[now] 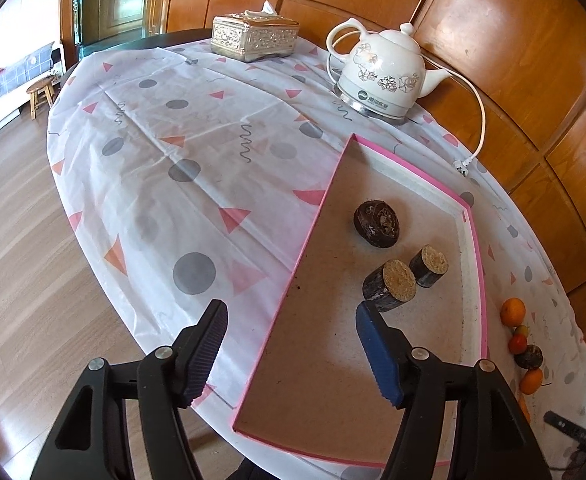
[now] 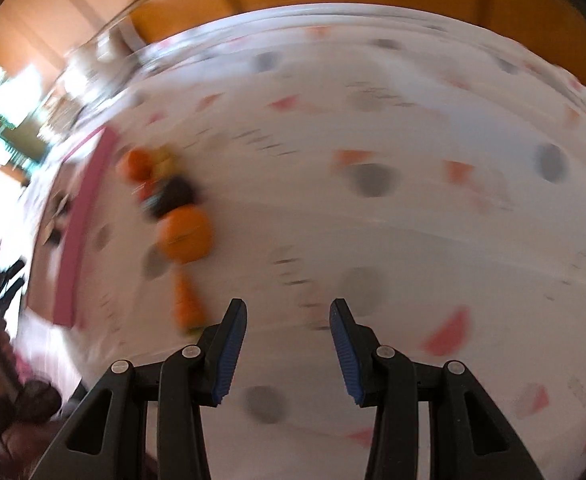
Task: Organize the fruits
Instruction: 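Grasp the carrot with the right gripper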
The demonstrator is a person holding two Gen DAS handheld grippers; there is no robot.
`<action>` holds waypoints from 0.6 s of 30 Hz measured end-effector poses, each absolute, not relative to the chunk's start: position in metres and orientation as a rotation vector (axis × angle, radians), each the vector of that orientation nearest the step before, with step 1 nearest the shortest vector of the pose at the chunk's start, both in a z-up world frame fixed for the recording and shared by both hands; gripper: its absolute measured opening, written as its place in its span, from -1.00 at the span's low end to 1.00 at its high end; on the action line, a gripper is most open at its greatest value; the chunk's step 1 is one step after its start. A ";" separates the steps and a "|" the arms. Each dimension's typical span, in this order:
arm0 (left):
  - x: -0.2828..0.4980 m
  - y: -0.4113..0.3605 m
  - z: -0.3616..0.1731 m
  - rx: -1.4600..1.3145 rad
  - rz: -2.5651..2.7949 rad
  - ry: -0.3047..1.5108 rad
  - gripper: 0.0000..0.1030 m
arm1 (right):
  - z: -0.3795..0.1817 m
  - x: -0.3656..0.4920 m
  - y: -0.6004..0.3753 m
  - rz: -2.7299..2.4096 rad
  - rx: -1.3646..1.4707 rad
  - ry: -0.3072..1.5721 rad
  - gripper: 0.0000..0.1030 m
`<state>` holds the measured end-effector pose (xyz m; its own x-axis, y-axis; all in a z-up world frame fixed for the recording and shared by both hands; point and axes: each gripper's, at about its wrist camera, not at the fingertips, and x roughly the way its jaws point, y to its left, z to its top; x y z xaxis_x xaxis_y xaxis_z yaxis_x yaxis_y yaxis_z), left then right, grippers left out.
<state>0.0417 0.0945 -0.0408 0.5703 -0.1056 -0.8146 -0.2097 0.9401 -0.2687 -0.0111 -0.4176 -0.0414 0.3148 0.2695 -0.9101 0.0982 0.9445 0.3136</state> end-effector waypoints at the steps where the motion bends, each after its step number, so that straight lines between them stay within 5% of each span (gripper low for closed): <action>1: 0.042 0.095 -0.041 -0.357 0.063 0.967 0.31 | -0.040 -0.011 -0.407 0.142 0.325 1.254 -0.15; 9: 0.039 0.101 -0.040 -0.377 0.067 0.960 0.33 | -0.052 0.006 -0.341 0.222 0.203 1.295 -0.16; 13: 0.038 0.103 -0.042 -0.386 0.071 0.959 0.34 | -0.058 0.010 -0.326 0.175 0.099 1.296 -0.55; 18: 0.037 0.104 -0.043 -0.390 0.067 0.954 0.34 | -0.058 0.006 -0.312 0.162 0.008 1.285 -0.55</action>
<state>0.0371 0.1043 -0.0425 0.5819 -0.1139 -0.8053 -0.2260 0.9285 -0.2946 0.0058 -0.3121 -0.0580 0.2718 0.1249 -0.9542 -0.1160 0.9886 0.0964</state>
